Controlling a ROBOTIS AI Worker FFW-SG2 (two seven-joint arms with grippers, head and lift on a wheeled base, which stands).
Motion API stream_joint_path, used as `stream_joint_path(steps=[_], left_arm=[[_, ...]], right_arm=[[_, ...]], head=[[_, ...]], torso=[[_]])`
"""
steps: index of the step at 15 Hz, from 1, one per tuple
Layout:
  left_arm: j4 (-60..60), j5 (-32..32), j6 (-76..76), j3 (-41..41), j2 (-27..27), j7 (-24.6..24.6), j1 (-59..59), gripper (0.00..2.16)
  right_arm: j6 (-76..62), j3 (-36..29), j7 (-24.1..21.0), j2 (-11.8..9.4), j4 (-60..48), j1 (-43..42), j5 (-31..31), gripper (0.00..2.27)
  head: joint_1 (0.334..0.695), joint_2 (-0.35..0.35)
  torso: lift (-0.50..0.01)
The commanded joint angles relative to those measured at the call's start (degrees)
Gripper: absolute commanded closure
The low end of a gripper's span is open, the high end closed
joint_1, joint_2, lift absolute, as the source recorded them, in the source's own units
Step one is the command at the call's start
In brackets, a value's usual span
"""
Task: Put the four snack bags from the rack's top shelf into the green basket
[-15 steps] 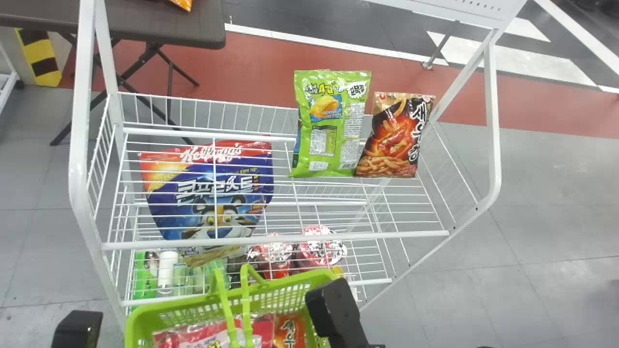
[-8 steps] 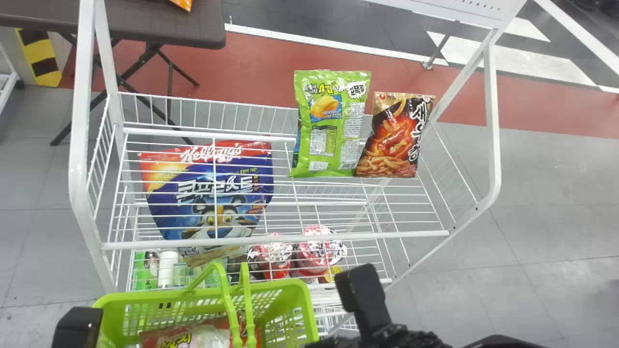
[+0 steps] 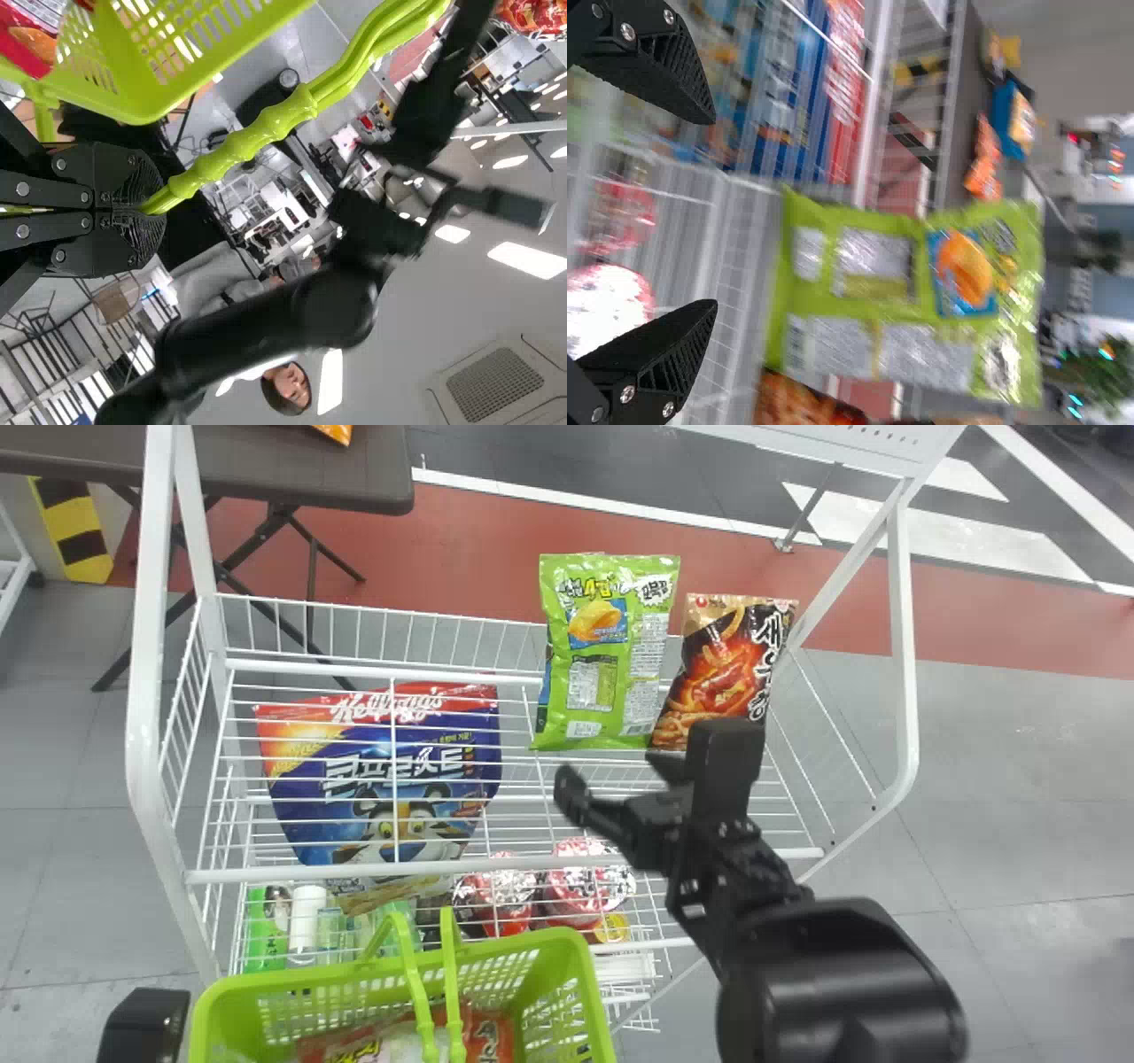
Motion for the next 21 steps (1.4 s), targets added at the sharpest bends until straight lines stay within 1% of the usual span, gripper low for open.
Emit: stream_joint_path(steps=[1,3,4,6,7,8,9,10,13,16,17,19,21], left_arm=[[-0.01,0.00,0.13,0.00,0.00,-0.08,0.00,1.58],[0.08,0.00,0.66,0.00,0.09,-0.17,-0.44,1.58],[0.17,-0.26,1.36,0.00,0.09,-0.44,-0.88,1.58],[0.26,-0.26,1.36,0.09,0.18,-0.70,-0.96,1.58],[0.26,-0.26,1.36,0.18,0.18,-0.79,-0.96,1.58],[0.26,-0.26,1.36,0.35,0.18,-0.79,-0.96,1.58],[0.34,-0.26,1.36,0.53,0.18,-0.79,-0.96,1.58],[0.26,-0.09,1.36,0.53,0.27,-0.87,-0.96,1.58],[0.26,-0.09,1.36,0.44,0.18,-0.87,-1.05,1.58],[0.08,-0.09,1.19,0.53,0.27,-0.87,-0.79,1.58],[-0.10,0.00,1.19,0.62,0.35,-0.96,-0.61,1.58],[-0.18,-0.09,0.84,0.70,0.44,-0.87,-0.44,1.58],[-0.18,-0.09,0.66,0.70,0.35,-0.79,-0.44,1.58]], right_arm=[[-8.87,-0.38,-0.71,0.43,11.21,-8.12,0.22,0.09],[-15.73,-0.38,-3.35,0.60,18.86,-13.04,0.40,0.09],[-16.08,-0.64,-4.58,0.60,21.14,-14.71,0.49,0.09],[-16.08,-0.73,-4.58,0.69,27.03,-19.11,0.66,0.12],[-15.55,-0.99,-3.35,0.69,28.44,-20.16,0.84,0.56],[-13.97,-1.08,-2.47,0.69,28.44,-20.25,0.84,1.66],[-11.86,-1.43,-1.59,0.69,28.26,-19.72,0.84,2.07],[-12.74,-1.43,-0.54,0.69,27.38,-18.67,0.75,2.13],[-12.56,-1.26,0.61,0.69,21.23,-14.71,0.31,2.17],[-9.22,-1.52,0.78,0.69,11.04,-8.65,-0.65,2.17],[-7.29,-1.43,0.78,0.69,5.94,-5.49,-0.74,2.17],[-0.96,-2.05,1.48,0.69,-4.43,0.75,-2.41,2.17],[12.05,-4.68,2.98,0.69,-14.89,6.73,-7.25,2.16]], head=[[0.695,-0.350],[0.695,-0.350],[0.695,-0.350],[0.695,-0.350],[0.695,-0.350],[0.695,-0.350],[0.695,-0.350],[0.695,-0.350],[0.695,-0.350],[0.695,-0.350],[0.695,-0.350],[0.695,-0.350],[0.695,-0.350]], torso=[[0.000],[0.000],[0.000],[0.000],[0.000],[0.000],[0.000],[0.000],[0.000],[0.000],[0.000],[0.000],[0.000]])
